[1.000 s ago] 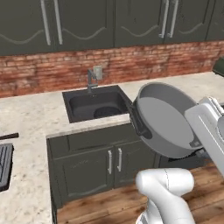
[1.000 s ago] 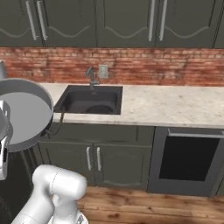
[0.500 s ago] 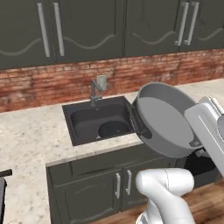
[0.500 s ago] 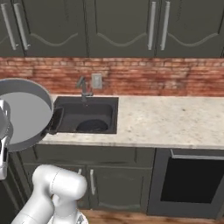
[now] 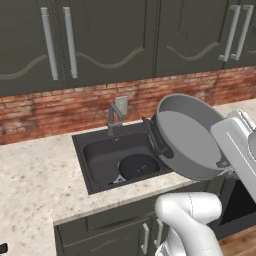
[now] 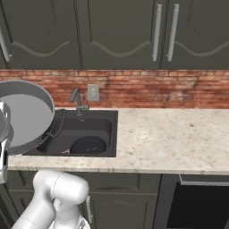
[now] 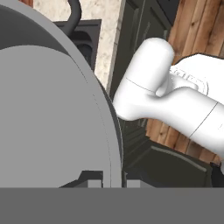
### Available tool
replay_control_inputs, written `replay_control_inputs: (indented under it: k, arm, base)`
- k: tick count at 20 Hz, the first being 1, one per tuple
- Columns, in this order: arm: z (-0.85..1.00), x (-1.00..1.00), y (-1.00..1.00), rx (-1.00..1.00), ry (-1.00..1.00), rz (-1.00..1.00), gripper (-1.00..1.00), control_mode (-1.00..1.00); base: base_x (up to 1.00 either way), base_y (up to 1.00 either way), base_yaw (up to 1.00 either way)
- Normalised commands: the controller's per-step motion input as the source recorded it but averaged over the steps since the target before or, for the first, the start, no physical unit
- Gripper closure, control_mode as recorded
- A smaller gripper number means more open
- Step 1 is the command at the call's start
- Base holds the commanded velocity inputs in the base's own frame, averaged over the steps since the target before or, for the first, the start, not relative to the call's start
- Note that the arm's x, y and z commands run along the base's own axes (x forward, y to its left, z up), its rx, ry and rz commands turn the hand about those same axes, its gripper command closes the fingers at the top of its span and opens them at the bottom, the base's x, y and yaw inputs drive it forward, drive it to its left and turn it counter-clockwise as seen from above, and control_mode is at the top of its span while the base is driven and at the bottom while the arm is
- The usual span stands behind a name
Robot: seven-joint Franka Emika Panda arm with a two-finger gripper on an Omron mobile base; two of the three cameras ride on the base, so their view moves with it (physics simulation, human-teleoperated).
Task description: Move the pot and pan from the stove into the sink.
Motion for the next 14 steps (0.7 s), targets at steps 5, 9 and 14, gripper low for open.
replay_control_inputs:
  k: [5,9,14]
  arm:
    - [0.00,0.00,0.00,0.00,0.00,0.00,1.00,1.00]
    - [0.00,0.00,0.00,0.00,0.00,0.00,1.00,1.00]
    - [-0.04,0.00,-0.01,0.00,0.00,0.00,1.00,-1.00]
  base:
    - [0.47,0.07,-0.04]
    - [0.03,0.00,-0.01]
    - [0.00,0.00,0.00]
